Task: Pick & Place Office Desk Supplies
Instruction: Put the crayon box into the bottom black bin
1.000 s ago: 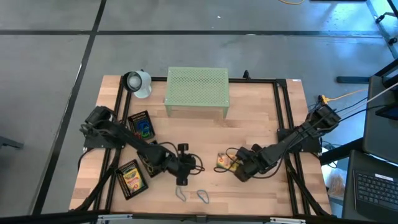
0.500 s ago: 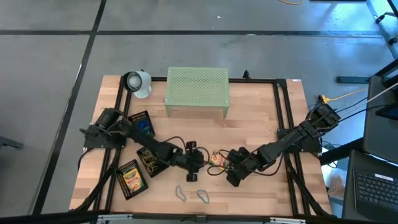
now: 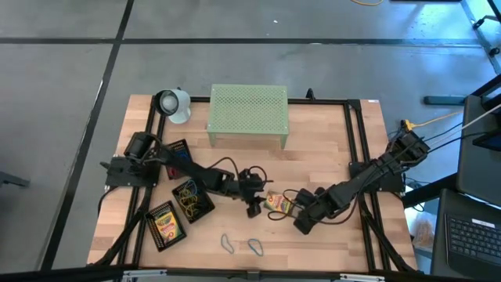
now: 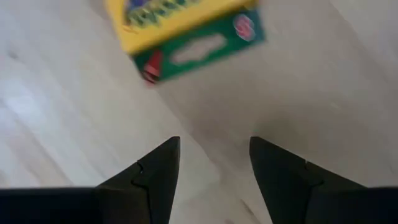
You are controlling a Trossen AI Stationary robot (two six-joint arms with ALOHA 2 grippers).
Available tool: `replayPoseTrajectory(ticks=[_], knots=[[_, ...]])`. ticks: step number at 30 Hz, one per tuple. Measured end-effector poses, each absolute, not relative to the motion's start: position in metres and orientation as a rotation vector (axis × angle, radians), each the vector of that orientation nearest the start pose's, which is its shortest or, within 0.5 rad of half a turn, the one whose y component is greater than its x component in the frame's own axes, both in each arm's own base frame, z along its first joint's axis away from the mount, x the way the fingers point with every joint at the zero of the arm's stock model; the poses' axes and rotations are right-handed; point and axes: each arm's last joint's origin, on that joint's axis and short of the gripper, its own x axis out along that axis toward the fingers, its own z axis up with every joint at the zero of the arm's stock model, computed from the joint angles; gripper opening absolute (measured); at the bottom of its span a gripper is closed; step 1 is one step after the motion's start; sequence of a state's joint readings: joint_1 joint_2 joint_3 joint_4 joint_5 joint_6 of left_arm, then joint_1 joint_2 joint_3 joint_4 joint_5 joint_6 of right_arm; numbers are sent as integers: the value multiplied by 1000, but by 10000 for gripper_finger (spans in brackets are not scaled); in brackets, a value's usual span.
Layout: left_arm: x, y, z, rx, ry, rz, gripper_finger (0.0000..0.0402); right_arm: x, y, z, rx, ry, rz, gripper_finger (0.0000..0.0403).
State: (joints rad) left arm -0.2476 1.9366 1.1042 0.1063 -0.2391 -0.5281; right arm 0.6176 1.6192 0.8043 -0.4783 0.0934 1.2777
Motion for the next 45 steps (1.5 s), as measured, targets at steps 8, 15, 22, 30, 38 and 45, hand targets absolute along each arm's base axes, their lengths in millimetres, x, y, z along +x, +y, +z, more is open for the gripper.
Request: replayPoseTrajectory(ticks=[8, 15, 22, 30, 38, 45], knots=[[393, -89, 127, -357, 667, 173, 170, 213, 157, 136, 613, 1304, -424, 199], [396, -84, 116, -371, 680, 185, 170, 212, 156, 136, 610, 1266, -463, 199], [395, -83, 115, -396, 704, 164, 169, 212, 152, 126, 712, 1171, -478, 199], [398, -85, 107, -406, 709, 148, 169, 218, 153, 125, 832, 1033, -527, 199], [399, -87, 104, -411, 702, 132, 169, 229, 146, 125, 876, 955, -534, 199], [398, -88, 104, -413, 705, 125, 170, 240, 139, 122, 859, 930, -508, 199]])
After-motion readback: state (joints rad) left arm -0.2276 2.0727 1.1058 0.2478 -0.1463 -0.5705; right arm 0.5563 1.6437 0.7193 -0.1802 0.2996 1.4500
